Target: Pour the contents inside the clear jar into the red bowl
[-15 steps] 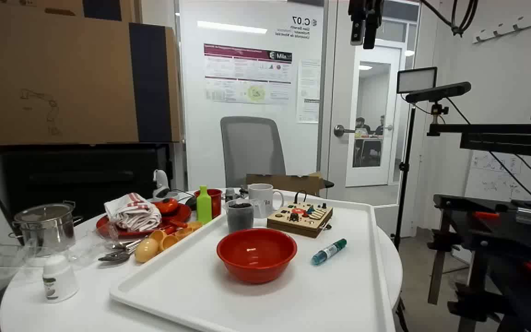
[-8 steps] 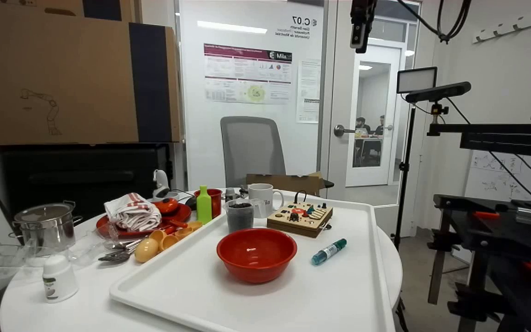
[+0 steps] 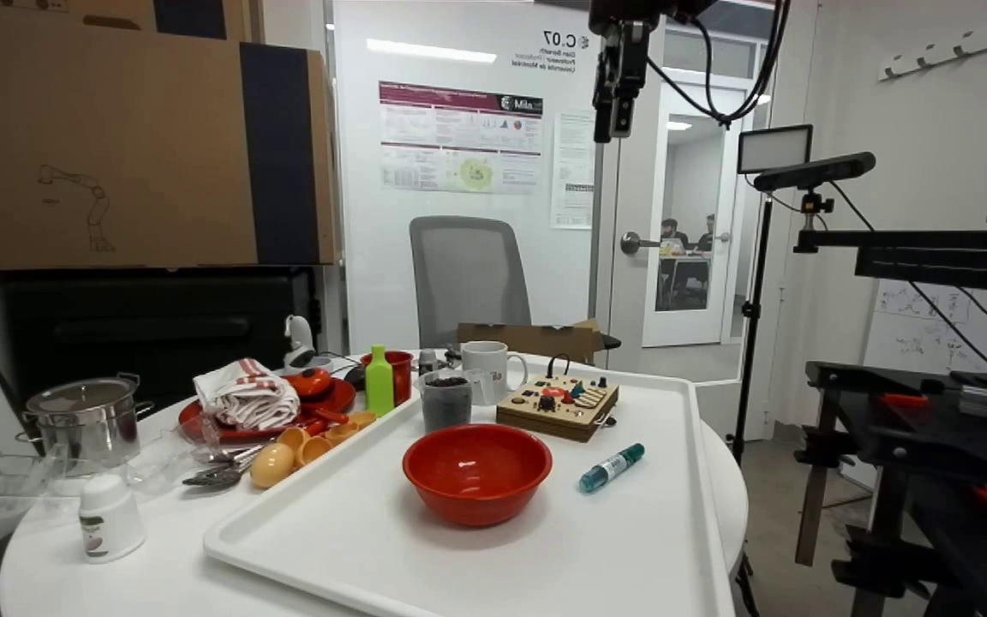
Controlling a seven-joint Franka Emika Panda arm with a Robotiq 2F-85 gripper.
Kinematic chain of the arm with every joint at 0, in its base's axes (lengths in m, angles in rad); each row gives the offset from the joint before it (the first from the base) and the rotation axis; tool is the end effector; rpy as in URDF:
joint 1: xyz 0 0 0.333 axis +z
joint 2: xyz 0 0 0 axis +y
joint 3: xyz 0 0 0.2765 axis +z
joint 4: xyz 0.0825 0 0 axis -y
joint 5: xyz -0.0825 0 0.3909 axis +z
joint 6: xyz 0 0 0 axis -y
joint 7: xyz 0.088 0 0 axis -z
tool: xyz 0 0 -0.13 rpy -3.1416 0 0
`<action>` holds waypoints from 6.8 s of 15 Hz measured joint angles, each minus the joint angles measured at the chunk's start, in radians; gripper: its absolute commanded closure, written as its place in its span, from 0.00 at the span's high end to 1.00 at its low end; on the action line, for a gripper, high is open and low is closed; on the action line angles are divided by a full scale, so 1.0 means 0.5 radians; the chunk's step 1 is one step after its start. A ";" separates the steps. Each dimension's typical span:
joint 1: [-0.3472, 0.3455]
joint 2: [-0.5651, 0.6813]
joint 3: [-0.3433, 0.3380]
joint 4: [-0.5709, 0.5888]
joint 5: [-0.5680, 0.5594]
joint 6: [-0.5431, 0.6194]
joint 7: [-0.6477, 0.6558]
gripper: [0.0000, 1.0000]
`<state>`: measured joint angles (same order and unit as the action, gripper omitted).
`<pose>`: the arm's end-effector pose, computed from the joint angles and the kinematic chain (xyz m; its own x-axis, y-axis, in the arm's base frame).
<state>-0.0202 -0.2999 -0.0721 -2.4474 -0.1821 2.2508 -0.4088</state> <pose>0.4685 -0.0507 0.3574 0.9089 0.4156 0.0362 0.4054 -0.9004 0.1582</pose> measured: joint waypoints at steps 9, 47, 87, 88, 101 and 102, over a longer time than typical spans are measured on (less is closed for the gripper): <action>0.038 0.381 0.000 0.257 0.003 0.011 -0.244 1.00; -0.107 1.411 0.114 0.616 0.060 0.720 -1.053 1.00; -0.179 2.407 0.117 1.714 -0.172 0.299 -1.000 0.98; -0.180 2.411 0.117 1.722 -0.172 0.293 -1.000 0.90; -0.186 2.432 0.117 1.782 -0.172 0.257 -1.000 0.16; -0.186 2.432 0.117 1.782 -0.172 0.256 -1.000 0.16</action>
<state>-0.1130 0.9162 -0.0137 -1.5563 -0.2678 2.3786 -0.9088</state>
